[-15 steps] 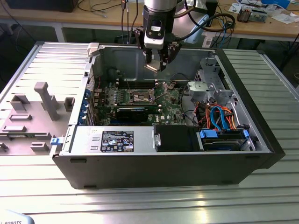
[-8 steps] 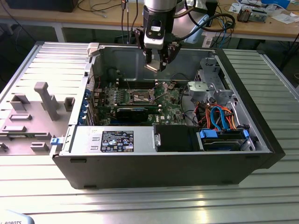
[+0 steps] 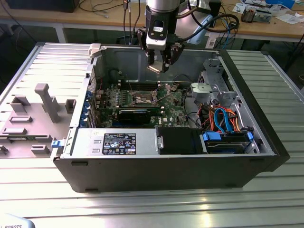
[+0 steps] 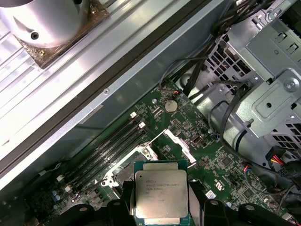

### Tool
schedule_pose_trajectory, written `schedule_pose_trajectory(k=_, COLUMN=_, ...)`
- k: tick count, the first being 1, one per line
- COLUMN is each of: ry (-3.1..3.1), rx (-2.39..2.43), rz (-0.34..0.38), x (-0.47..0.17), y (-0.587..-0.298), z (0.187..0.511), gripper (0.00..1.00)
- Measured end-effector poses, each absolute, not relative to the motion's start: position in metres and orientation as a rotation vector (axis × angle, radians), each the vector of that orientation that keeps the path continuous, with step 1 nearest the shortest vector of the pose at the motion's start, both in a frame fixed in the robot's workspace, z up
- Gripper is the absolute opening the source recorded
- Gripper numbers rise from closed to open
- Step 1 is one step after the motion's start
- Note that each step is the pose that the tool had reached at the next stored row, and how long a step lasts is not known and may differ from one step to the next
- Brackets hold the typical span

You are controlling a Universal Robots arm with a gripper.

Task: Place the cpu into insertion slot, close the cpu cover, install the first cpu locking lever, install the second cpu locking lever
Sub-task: 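Place the cpu into insertion slot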

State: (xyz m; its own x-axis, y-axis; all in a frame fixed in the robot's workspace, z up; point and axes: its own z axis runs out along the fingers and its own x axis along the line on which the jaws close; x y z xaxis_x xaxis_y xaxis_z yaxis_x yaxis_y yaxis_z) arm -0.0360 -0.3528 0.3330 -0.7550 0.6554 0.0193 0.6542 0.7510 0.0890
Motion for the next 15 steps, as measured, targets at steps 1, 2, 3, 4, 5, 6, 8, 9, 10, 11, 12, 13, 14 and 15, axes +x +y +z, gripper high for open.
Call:
schedule_pose_trajectory(k=1, ry=2.927, rx=1.095, rz=0.141, x=-0.036, y=-0.3529, z=0.333, gripper=0.54)
schedule_pose_trajectory(k=2, ry=2.927, rx=1.096, rz=0.141, x=-0.0361, y=-0.3528, z=0.333, gripper=0.54)
schedule_pose_trajectory(k=3, ry=2.926, rx=1.097, rz=0.141, x=-0.0361, y=-0.3528, z=0.3329, gripper=0.54)
schedule_pose_trajectory(k=4, ry=2.926, rx=1.098, rz=0.141, x=-0.036, y=-0.3528, z=0.3329, gripper=0.54)
schedule_pose_trajectory(k=5, ry=2.926, rx=1.099, rz=0.141, x=-0.036, y=-0.3528, z=0.3329, gripper=0.54)
schedule_pose_trajectory(k=6, ry=2.925, rx=1.1, rz=0.141, x=-0.036, y=-0.3528, z=0.3329, gripper=0.54)
schedule_pose_trajectory(k=8, ry=2.925, rx=1.102, rz=0.141, x=-0.036, y=-0.3528, z=0.3329, gripper=0.54)
schedule_pose_trajectory(k=9, ry=2.924, rx=1.103, rz=0.141, x=-0.036, y=-0.3528, z=0.3328, gripper=0.54)
schedule_pose_trajectory(k=10, ry=2.923, rx=1.104, rz=0.141, x=-0.0361, y=-0.3528, z=0.3328, gripper=0.54)
schedule_pose_trajectory(k=11, ry=2.923, rx=1.105, rz=0.141, x=-0.036, y=-0.3529, z=0.3327, gripper=0.54)
schedule_pose_trajectory(k=12, ry=2.923, rx=1.106, rz=0.141, x=-0.0361, y=-0.3528, z=0.3327, gripper=0.54)
schedule_pose_trajectory(k=13, ry=2.922, rx=1.107, rz=0.141, x=-0.036, y=-0.3528, z=0.3327, gripper=0.54)
schedule_pose_trajectory(k=14, ry=2.922, rx=1.108, rz=0.141, x=-0.036, y=-0.3528, z=0.3326, gripper=0.54)
schedule_pose_trajectory(k=15, ry=2.921, rx=1.11, rz=0.141, x=-0.036, y=-0.3528, z=0.3326, gripper=0.54)
